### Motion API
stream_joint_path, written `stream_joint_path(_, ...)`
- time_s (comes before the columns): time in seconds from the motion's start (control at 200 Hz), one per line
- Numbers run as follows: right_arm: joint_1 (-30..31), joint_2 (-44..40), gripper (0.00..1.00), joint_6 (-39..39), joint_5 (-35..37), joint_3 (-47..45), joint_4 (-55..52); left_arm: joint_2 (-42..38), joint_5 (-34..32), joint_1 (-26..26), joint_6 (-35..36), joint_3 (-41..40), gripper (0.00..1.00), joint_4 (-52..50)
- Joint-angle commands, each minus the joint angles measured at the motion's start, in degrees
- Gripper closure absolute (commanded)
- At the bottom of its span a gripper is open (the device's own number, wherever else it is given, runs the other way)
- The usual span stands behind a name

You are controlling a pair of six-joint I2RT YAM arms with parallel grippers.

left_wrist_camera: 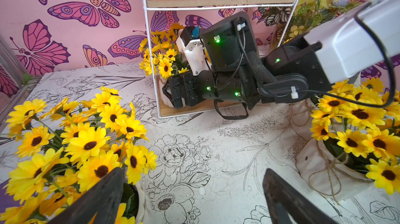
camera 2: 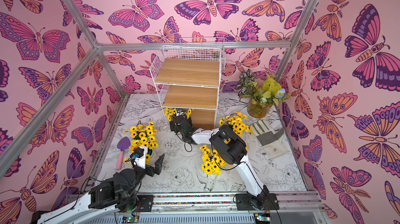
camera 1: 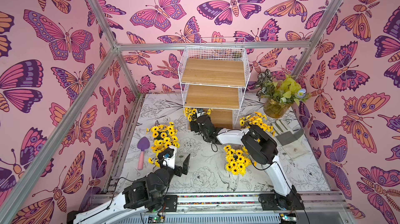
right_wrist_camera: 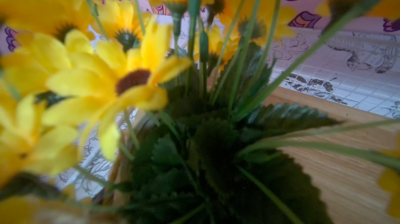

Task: Take the sunflower pots off the shelves
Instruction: Pick up the sunflower pot from the shelf.

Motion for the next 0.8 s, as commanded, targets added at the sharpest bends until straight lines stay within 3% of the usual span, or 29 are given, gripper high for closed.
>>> stream_joint_path(0.0,0.82,-4.62,0.52,-1.40,-1.13,-1.61,2.49,-0.85,-3.32,0.28,-1.08,0.93,0.00,-0.09)
stream_joint_path(0.426,2.60,-13.87,0.53,-4.81,-0.74,-10.27,4.50,-1.27,-5.04,0.28,0.42,2.23,0.00,1.66)
stream_joint_path(0.796,3.83,-17.10,0.55,-5.13,-1.04,-15.99,8.02,-1.77,-7.01,0.28,1.73,3.90,0.00,1.53)
